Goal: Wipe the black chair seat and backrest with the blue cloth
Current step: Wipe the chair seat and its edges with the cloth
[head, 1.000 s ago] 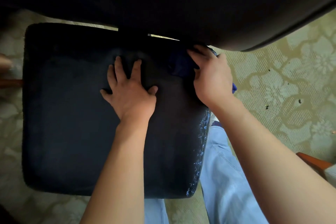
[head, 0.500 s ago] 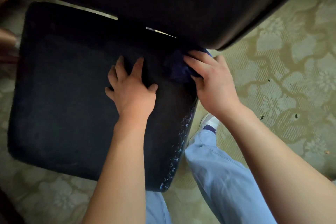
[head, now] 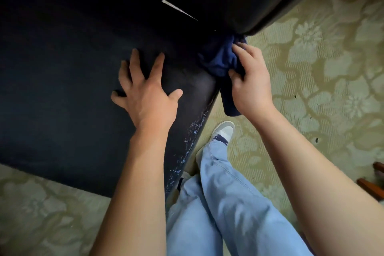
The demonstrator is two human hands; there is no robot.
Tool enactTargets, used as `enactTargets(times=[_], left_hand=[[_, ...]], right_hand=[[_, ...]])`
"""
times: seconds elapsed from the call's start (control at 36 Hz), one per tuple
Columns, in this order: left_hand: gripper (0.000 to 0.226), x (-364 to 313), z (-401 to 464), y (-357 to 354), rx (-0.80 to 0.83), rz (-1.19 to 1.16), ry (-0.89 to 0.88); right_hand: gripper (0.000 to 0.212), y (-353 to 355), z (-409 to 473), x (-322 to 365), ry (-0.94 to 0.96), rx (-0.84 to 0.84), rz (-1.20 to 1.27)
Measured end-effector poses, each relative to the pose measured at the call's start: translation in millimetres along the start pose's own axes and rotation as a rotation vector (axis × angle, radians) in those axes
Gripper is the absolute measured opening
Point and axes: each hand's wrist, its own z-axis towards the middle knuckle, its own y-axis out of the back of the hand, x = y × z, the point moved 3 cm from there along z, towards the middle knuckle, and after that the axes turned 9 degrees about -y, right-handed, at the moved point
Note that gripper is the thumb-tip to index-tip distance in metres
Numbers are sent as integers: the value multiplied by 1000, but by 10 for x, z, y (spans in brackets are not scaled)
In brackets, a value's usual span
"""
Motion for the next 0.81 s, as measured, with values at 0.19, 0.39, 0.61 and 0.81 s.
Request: enactTargets(times=[0.19,0.39,0.61,0.81], left_hand=[[89,21,19,-44,-64,25,-7],[88,133,132,-78,-16,11,6],[79,-35,-711,-463,-37,-137,222],[76,24,-790,-315,-109,-220,268]], right_hand=[[50,-124,-379,-48,12,66,15],[51,-237,-513,-40,89,255,11],[43,181,-219,-192,313,202,-38],[55,223,18,-173,229,61,-102]])
